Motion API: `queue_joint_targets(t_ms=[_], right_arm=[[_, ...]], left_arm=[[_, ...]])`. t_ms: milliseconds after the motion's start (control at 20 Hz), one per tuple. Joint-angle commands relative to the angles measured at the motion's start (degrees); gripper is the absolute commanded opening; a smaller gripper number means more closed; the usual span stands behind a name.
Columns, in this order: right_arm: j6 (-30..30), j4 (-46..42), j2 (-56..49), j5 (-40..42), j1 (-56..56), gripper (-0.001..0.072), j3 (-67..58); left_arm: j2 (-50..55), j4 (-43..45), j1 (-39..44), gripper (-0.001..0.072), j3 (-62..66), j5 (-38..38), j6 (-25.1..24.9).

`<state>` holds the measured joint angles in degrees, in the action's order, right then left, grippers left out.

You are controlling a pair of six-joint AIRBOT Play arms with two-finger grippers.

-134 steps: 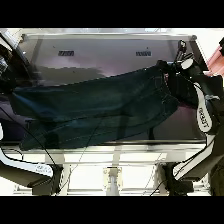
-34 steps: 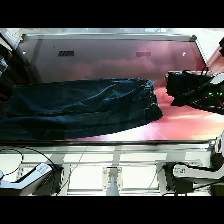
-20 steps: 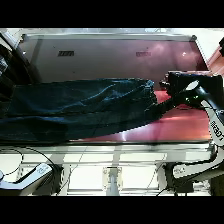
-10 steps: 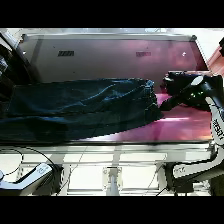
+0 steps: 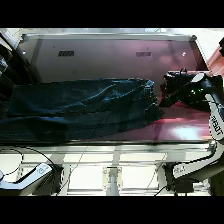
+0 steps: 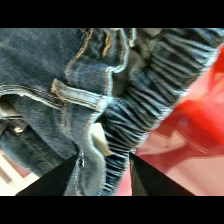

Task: Fold the clothes and pants, and hang the long-sleeved shirts on hangers.

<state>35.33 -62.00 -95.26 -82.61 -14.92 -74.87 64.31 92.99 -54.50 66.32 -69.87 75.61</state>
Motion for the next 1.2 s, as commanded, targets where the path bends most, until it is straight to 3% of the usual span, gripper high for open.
queue_joint_targets(t_ms=[0,450,750,950,1150], right_arm=[[-0.11,1.68,-2.47,-2.43,-0.02,0.0344,1.62],[1.33,-3.93,-1.97,-8.31,-3.61,0.0306,6.56],[-0.74,2.99,-1.27,-7.28,-5.35,0.0306,8.04],[-1.60,2.78,-1.29,-3.54,-2.21,0.0305,10.16],[1.66,-4.02,-1.16,-7.67,-3.72,0.0306,7.93]], left_arm=[[0.02,0.00,0.00,0.0024,-0.17,-0.02,0.00],[0.02,0.02,0.00,0.0024,-0.33,0.02,-0.07],[0.92,0.00,0.00,0.0024,-0.37,-0.61,-0.20],[2.08,0.02,0.00,0.0024,-0.37,-1.42,-0.20],[2.14,0.07,0.00,0.0024,-0.37,-1.33,-1.60]])
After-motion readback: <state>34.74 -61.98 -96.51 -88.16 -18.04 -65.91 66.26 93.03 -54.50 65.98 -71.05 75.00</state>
